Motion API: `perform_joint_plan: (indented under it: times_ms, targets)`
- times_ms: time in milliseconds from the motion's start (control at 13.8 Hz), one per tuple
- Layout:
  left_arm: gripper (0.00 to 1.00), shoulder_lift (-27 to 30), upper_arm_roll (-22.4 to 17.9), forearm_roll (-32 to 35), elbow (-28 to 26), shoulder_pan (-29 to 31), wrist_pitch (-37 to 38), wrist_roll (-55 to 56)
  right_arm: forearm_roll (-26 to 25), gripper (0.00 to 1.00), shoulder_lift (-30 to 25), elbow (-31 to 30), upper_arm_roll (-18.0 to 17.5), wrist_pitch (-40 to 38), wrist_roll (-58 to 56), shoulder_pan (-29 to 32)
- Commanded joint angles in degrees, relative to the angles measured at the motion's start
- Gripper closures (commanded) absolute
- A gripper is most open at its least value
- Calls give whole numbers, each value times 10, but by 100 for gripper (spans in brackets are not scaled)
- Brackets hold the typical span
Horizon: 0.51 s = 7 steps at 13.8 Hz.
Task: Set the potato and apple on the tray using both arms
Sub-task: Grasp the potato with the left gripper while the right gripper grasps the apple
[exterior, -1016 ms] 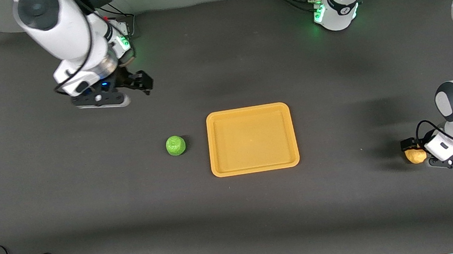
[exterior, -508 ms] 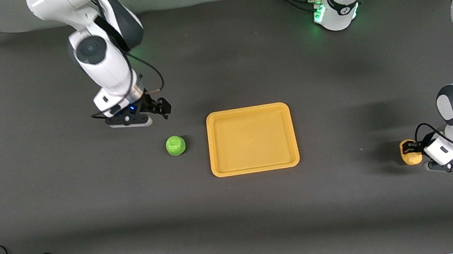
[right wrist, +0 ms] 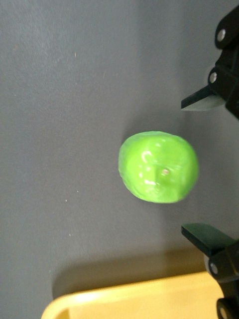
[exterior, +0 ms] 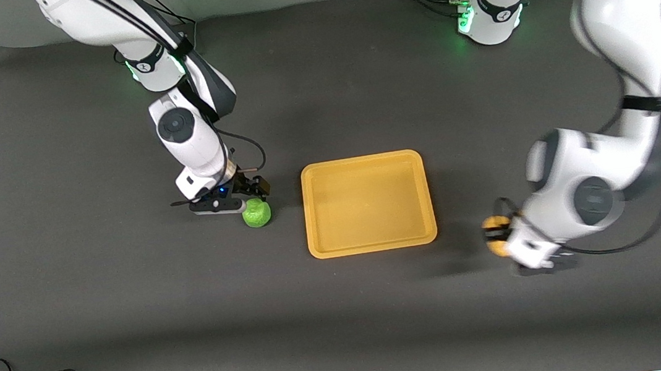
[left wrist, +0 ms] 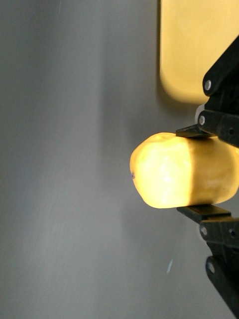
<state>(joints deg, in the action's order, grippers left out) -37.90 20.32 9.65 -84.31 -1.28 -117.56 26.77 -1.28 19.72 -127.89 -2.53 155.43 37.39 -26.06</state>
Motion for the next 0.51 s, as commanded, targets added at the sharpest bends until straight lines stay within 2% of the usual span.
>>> perform_joint_plan:
  times_ms: [0,218,290,363,435]
  targets:
    - [78,1,-3,-8,-15,-48,8,51,-23,0,38,16,7,38,4,-4]
    - [78,5,-3,-2,-69,-93,-87,137,-25,0,68,20,15,81,3,-4]
    - [78,9,-4,-2,-101,-105,-118,144,-25,23,68,23,15,81,2,-5]
    - [78,27,-4,-1,-141,-106,-137,144,-25,51,68,26,15,80,1,-4]
    - [78,43,-4,0,-177,-105,-161,143,-26,63,68,28,15,78,0,-3]
